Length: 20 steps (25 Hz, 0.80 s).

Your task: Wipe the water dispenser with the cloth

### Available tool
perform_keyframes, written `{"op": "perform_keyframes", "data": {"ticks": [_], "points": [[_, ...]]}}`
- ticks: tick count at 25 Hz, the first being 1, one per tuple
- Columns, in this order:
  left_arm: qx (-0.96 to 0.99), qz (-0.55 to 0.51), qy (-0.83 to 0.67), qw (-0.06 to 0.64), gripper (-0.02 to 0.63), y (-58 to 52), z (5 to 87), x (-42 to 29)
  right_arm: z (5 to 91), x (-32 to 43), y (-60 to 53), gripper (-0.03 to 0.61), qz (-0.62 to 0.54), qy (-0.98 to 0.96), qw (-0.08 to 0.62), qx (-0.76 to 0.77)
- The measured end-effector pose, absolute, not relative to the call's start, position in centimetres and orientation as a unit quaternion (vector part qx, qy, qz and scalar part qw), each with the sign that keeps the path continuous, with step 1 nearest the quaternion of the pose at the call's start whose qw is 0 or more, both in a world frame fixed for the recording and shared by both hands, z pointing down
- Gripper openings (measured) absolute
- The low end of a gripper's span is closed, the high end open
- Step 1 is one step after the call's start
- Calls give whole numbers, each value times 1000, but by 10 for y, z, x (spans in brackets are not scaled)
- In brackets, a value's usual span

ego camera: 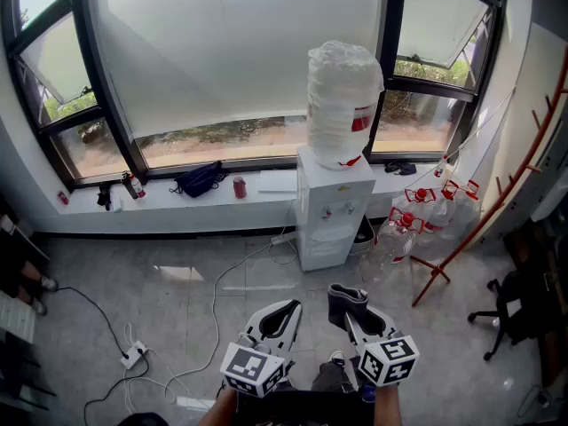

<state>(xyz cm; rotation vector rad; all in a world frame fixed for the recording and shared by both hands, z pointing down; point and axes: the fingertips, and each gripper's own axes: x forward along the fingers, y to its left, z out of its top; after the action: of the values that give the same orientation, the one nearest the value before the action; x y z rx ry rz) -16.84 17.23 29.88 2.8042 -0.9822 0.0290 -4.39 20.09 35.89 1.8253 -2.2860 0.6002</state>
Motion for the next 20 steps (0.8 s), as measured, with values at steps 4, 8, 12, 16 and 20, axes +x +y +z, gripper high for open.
{"op": "perform_keyframes", "data": {"ticks": [4, 8, 12, 16, 20], "points": [[941, 9, -327, 85, 21, 176, 297, -169, 357, -50, 203, 107, 202, -766, 72, 606], [941, 7, -326, 87, 21, 176, 297, -172, 356, -53, 205, 107, 202, -768, 66, 604], [941, 6, -326, 93, 21, 176, 300, -177, 357, -57, 210, 107, 200, -765, 74, 607], [942, 6, -322, 97, 21, 176, 303, -178, 359, -55, 216, 107, 203, -760, 79, 612], [943, 3, -318, 102, 21, 173, 305, -173, 361, -49, 215, 107, 206, -756, 88, 615]]}}
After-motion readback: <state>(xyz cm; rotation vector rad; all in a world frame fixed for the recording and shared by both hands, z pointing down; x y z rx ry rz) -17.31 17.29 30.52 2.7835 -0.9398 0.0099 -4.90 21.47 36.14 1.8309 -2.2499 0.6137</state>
